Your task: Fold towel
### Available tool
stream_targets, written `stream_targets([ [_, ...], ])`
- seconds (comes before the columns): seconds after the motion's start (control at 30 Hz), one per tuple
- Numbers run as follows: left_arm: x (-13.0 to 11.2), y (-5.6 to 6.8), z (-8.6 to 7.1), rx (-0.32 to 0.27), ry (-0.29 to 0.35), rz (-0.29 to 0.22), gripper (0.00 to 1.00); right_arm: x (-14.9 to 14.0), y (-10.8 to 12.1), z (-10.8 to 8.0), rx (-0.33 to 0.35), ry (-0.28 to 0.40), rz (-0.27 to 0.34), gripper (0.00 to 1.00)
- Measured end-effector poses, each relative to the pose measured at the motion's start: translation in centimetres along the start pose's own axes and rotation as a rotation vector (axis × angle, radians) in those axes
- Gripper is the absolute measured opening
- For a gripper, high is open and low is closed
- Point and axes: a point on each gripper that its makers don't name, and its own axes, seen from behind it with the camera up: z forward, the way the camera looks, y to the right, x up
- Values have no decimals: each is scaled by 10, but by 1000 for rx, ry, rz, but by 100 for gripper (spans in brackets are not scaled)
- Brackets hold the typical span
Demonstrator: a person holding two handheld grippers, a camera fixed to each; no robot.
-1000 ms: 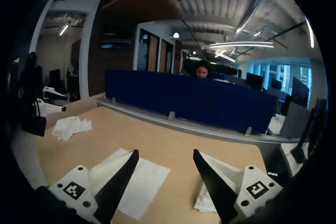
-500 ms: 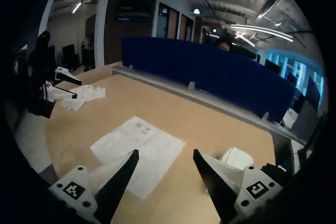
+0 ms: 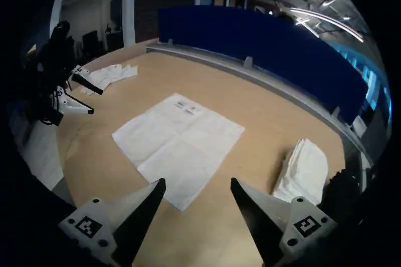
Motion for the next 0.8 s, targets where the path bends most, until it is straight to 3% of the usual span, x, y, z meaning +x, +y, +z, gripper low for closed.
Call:
stream_targets([
  [0.47, -51, 18, 57, -44, -90, 27, 96, -49, -16, 43, 28, -46, -5, 100],
  [0.8, -68, 27, 82, -48, -126, -23, 95, -77, -20, 68, 35, -70, 21, 100],
])
